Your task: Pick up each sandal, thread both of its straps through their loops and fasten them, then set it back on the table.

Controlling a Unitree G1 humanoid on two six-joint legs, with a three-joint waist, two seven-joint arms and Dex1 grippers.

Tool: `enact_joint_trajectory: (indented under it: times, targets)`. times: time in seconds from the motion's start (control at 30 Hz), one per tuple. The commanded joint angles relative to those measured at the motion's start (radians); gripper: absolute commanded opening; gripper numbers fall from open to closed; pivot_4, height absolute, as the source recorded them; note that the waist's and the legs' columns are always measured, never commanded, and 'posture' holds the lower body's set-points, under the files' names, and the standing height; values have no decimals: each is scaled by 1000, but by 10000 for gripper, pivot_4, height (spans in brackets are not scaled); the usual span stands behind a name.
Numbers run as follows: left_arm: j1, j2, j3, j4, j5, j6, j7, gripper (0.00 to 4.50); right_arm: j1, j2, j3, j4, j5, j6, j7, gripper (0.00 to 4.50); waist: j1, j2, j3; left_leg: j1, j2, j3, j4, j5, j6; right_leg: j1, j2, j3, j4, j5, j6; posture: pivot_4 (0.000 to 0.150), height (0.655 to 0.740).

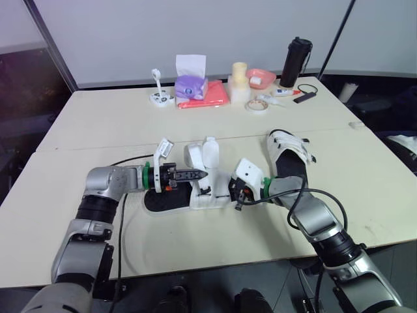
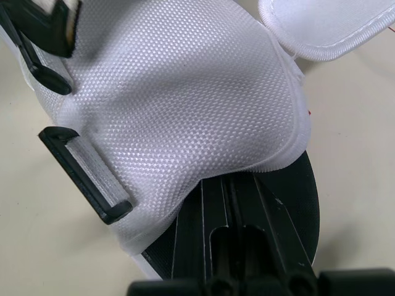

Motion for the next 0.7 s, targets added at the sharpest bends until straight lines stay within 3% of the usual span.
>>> enact_joint_trajectory:
  times: [0.03,0.43,0.7]
  targets:
    - [1,-2,-10,-17,11,-20,-20,451,10,11,28,-14,-1,12,2,0,0,0,0,0,0,0,0,0,0,0,0,0,0,0,0,1500,7400]
    - [1,-13,-121,208,199,-337,-195,451,12,10,30,-27,2,21,3,0,0,0,0,0,0,0,0,0,0,0,0,0,0,0,0,1500,7400]
    - [-78,-28,-105,293,235,-400,-291,451,19,9,32,-39,4,35,0,0,1,0,0,0,0,0,0,0,0,0,0,0,0,0,0,1500,7400]
